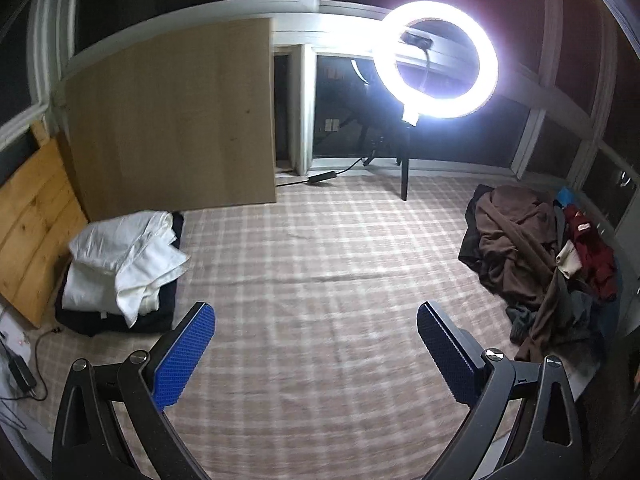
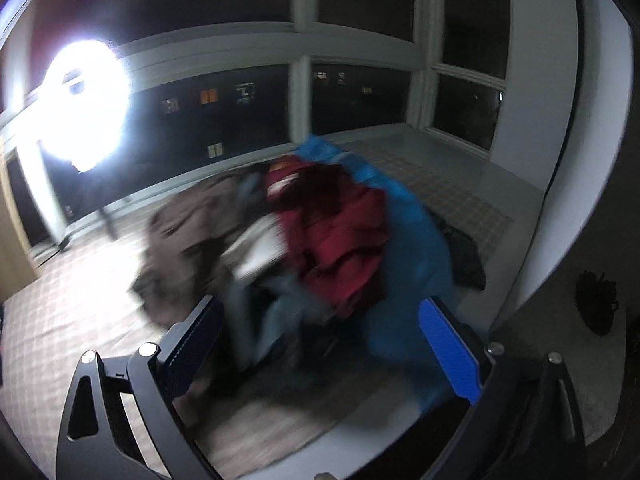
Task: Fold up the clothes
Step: 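Reach the right gripper into the clothes heap and grasp the red sweater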
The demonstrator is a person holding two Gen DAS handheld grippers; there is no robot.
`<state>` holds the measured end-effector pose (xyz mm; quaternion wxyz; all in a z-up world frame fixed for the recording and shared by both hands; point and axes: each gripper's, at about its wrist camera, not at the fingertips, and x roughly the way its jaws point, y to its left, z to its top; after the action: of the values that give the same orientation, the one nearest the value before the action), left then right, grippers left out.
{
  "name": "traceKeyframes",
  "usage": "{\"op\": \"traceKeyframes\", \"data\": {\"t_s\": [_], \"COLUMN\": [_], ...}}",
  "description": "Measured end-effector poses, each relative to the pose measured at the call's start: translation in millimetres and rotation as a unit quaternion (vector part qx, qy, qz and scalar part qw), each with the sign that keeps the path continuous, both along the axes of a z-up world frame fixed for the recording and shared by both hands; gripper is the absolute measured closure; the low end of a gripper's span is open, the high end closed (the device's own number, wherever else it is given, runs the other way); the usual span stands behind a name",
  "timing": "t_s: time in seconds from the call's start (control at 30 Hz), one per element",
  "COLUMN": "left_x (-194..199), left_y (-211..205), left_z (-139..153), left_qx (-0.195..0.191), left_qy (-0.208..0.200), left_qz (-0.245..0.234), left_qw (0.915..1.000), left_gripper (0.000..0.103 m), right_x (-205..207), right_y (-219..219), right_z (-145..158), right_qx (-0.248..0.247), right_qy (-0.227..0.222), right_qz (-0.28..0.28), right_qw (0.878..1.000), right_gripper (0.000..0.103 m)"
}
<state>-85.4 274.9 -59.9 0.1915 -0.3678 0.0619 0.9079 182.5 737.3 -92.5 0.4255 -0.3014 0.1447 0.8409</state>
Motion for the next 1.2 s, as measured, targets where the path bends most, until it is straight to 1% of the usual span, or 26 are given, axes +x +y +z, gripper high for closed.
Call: {"op": "traceKeyframes", "data": {"t_s": [0.13,0.27,0.33,0.47,0.57,0.63,0.67,0.7,0.73,0.77,0.8,0.83,0.87,0.97,1.07,1.2], "left_x": [2,3,3,1,-4,-6,-7,-8,-9,-11,-12,-13,-15,-18,-23,-30], "left_y": [34,62,71,83,90,96,98,99,101,102,102,102,102,98,91,70], "left_z": [8,13,14,17,19,19,18,17,16,14,13,11,10,6,4,8], "left_qx": [-0.008,-0.025,-0.035,-0.051,-0.061,-0.065,-0.068,-0.071,-0.073,-0.074,-0.074,-0.073,-0.071,-0.069,-0.066,-0.056], "left_qy": [0.001,0.002,0.001,0.001,0.000,-0.002,-0.002,-0.002,-0.003,-0.004,-0.006,-0.008,-0.009,-0.012,-0.010,0.000], "left_qz": [0.013,0.029,0.037,0.050,0.055,0.054,0.053,0.052,0.050,0.049,0.047,0.046,0.044,0.038,0.032,0.026], "left_qw": [0.9999,0.9992,0.9987,0.9974,0.9966,0.9964,0.9963,0.9962,0.9961,0.9960,0.9961,0.9963,0.9964,0.9968,0.9973,0.9981], "left_gripper": [0.001,0.001,0.001,0.001,0.001,0.001,0.001,0.001,0.001,0.001,0.001,0.001,0.001,0.001,0.001,0.001], "right_x": [-27,-82,-108,-148,-166,-173,-176,-175,-174,-170,-165,-160,-155,-136,-120,-107], "right_y": [67,114,134,162,171,176,178,180,182,183,183,183,182,173,159,129], "right_z": [3,-3,-9,-27,-42,-54,-59,-61,-62,-61,-58,-55,-51,-32,-4,40], "right_qx": [-0.009,0.028,0.033,0.018,0.002,-0.009,-0.019,-0.035,-0.055,-0.072,-0.081,-0.091,-0.097,-0.096,-0.090,-0.086], "right_qy": [0.001,-0.039,-0.058,-0.092,-0.105,-0.116,-0.117,-0.109,-0.097,-0.085,-0.072,-0.059,-0.047,-0.022,0.005,0.052], "right_qz": [0.022,0.049,0.064,0.099,0.125,0.133,0.138,0.146,0.157,0.163,0.165,0.167,0.168,0.168,0.171,0.179], "right_qw": [1.000,0.998,0.996,0.991,0.987,0.984,0.983,0.983,0.981,0.980,0.980,0.980,0.980,0.981,0.981,0.979], "right_gripper": [0.005,0.005,0.005,0.005,0.005,0.005,0.012,0.023,0.057,0.076,0.076,0.080,0.082,0.083,0.084,0.085]}}
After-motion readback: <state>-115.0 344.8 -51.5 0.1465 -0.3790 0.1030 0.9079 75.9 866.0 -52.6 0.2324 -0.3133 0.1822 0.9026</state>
